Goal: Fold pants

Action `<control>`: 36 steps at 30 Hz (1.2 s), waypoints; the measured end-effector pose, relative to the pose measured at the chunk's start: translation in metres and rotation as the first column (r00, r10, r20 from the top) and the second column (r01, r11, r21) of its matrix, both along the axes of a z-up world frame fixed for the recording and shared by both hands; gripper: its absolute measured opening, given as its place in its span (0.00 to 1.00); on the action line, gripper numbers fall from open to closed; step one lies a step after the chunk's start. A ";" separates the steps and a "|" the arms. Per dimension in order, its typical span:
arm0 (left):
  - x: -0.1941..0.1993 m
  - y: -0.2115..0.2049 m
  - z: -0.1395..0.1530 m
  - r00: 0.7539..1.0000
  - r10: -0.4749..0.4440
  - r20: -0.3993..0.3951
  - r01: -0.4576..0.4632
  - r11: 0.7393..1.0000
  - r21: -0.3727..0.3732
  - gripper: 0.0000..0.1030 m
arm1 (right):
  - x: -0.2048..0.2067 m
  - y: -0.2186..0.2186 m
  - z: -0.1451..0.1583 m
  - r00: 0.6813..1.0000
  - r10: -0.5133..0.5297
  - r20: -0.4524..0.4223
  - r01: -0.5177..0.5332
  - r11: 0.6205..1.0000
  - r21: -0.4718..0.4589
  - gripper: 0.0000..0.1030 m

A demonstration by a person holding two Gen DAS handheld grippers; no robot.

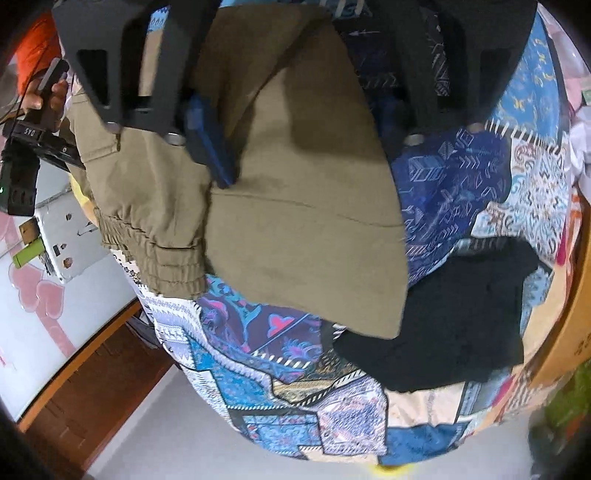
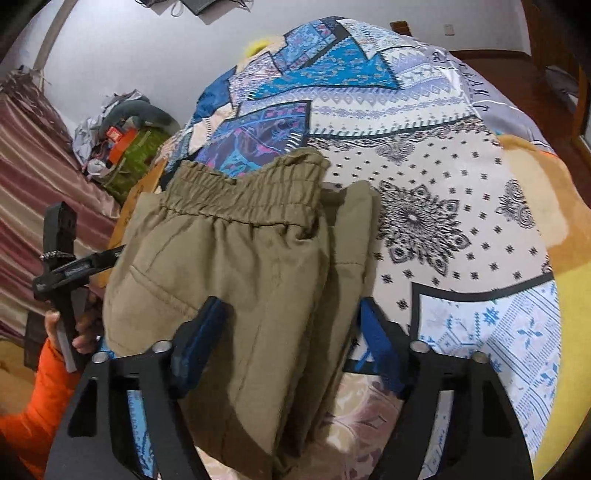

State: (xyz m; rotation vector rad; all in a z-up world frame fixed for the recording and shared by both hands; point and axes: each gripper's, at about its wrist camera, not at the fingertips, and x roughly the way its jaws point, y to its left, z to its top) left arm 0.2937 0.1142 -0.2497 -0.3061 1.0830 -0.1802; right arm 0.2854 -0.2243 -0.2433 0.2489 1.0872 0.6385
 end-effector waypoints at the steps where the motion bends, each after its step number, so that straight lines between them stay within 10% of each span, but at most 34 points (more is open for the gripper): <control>1: 0.001 -0.001 0.001 1.000 -0.003 0.007 0.003 1.000 0.000 0.43 | 0.000 0.002 0.001 1.000 0.005 0.006 -0.005 1.000 -0.003 0.59; 5: -0.002 -0.010 0.013 0.999 0.024 0.044 -0.026 0.999 0.045 0.17 | -0.001 0.007 0.006 0.999 0.016 0.036 -0.015 1.000 -0.025 0.34; 11: -0.009 -0.009 0.031 0.994 0.046 0.095 -0.051 0.997 0.058 0.09 | -0.002 0.008 0.020 0.994 -0.011 0.111 0.017 0.998 -0.053 0.12; 36: 0.010 0.077 0.123 0.930 0.140 0.341 -0.210 0.961 0.179 0.07 | 0.063 0.131 0.120 0.881 0.161 0.445 -0.109 0.984 -0.141 0.08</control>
